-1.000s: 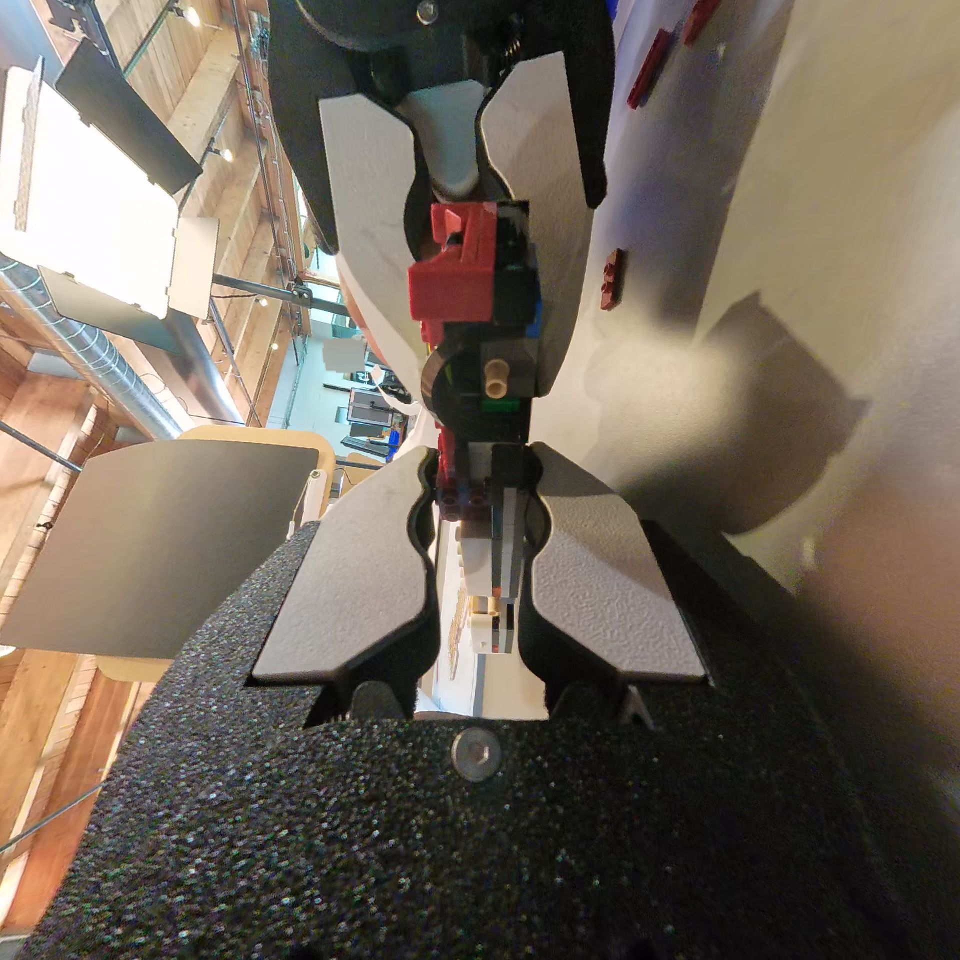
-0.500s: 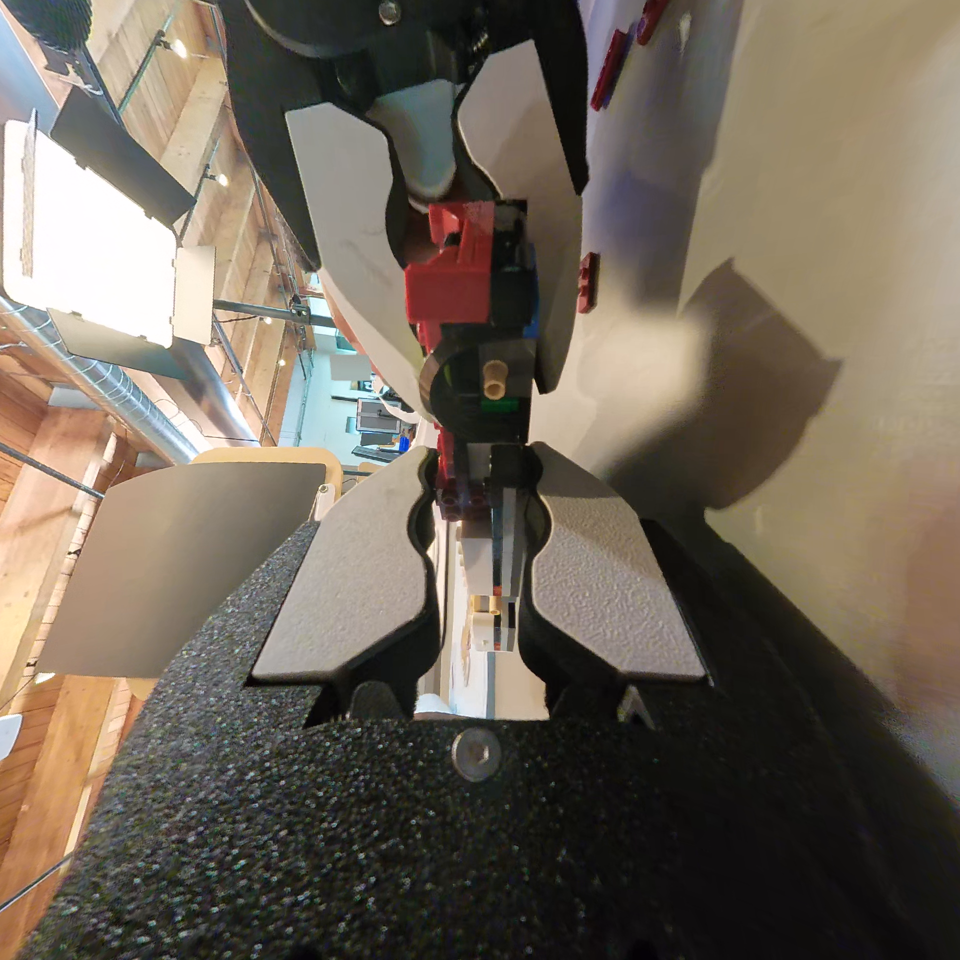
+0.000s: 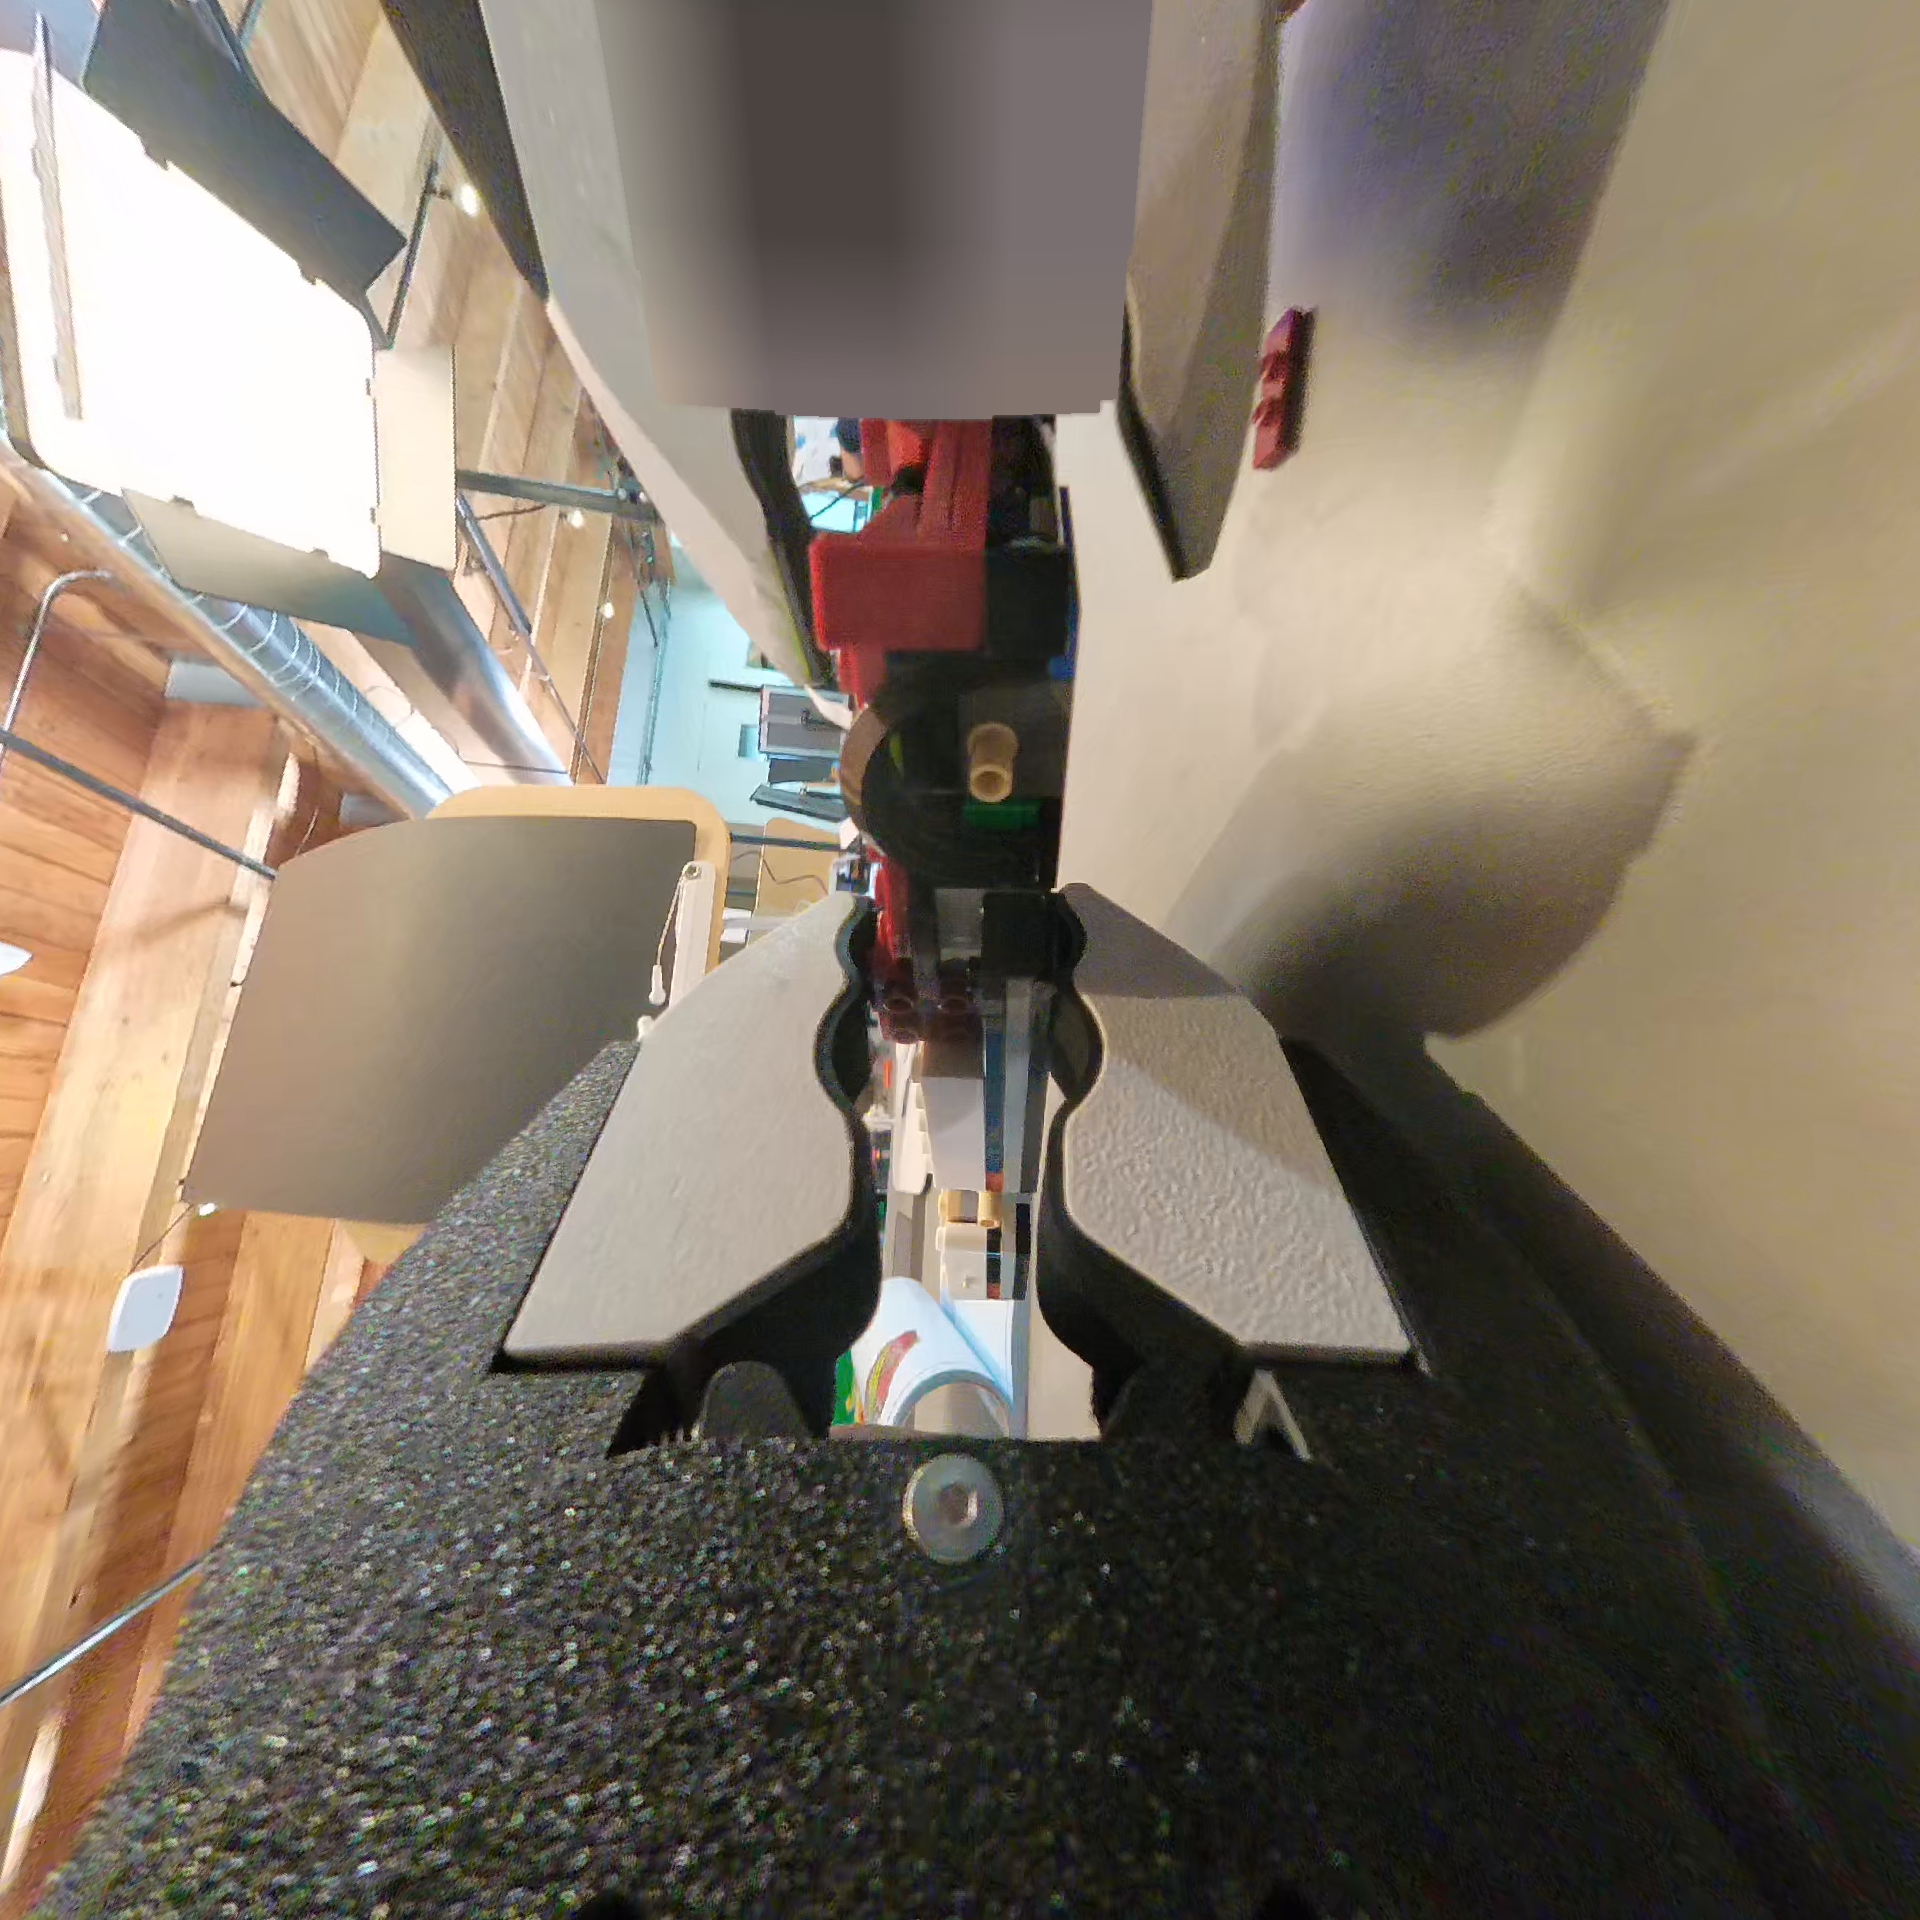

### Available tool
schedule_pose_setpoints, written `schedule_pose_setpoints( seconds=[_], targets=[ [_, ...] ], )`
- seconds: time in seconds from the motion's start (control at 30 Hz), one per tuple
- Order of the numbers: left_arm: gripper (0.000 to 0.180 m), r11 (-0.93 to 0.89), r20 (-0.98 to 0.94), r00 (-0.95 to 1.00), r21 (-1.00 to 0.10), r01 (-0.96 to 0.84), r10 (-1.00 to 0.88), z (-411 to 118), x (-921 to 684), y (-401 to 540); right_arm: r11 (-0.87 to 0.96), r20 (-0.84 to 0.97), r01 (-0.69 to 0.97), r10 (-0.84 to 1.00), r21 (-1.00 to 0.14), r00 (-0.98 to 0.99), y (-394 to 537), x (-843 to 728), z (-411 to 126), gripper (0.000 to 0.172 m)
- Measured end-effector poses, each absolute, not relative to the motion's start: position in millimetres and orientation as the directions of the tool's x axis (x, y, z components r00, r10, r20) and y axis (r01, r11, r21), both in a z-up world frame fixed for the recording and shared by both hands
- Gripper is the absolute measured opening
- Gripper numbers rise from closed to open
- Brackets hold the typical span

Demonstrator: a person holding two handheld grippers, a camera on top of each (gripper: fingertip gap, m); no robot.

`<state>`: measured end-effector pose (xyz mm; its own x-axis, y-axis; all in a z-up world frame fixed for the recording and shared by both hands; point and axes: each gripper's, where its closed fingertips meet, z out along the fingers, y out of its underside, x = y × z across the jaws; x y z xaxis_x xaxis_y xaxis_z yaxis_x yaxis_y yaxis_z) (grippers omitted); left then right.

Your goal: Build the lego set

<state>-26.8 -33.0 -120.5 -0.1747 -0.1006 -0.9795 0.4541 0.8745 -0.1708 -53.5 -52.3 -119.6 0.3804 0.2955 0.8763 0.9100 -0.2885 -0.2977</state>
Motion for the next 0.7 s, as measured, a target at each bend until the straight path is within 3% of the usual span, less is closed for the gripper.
schedule_pose_setpoints(
  seconds=[0.3,0.37,0.47,0.6,0.7],
  targets=[
    [0.032,0.917,-0.979,-0.154,-0.178,0.358,-0.13,-116.9,-15.3,-30.4,-0.346,0.94,0.921,0.215,-0.179,0.264,-36.7,-56.6,-117.2,0.055],
    [0.032,0.912,-0.977,-0.159,-0.193,0.363,-0.143,-115.6,-16.3,-33.9,-0.385,0.957,0.913,0.191,-0.132,0.219,-33.9,-50.3,-119.2,0.051],
    [0.032,0.904,-0.976,-0.168,-0.197,0.379,-0.142,-116.5,-18.9,-37.8,-0.4,0.976,0.911,0.139,-0.099,0.167,-32.8,-45.6,-112.6,0.03],
    [0.033,0.875,-0.965,-0.188,-0.248,0.415,-0.185,-114.2,-22.4,-39.8,-0.377,0.977,0.92,0.135,-0.105,0.167,-34.7,-46.7,-109.9,0.029],
    [0.046,0.849,-0.943,-0.235,-0.317,0.424,-0.235,-113.4,-24.3,-40.7,-0.362,0.976,0.926,0.14,-0.105,0.166,-36.0,-46.6,-110.3,0.029]
  ],
)
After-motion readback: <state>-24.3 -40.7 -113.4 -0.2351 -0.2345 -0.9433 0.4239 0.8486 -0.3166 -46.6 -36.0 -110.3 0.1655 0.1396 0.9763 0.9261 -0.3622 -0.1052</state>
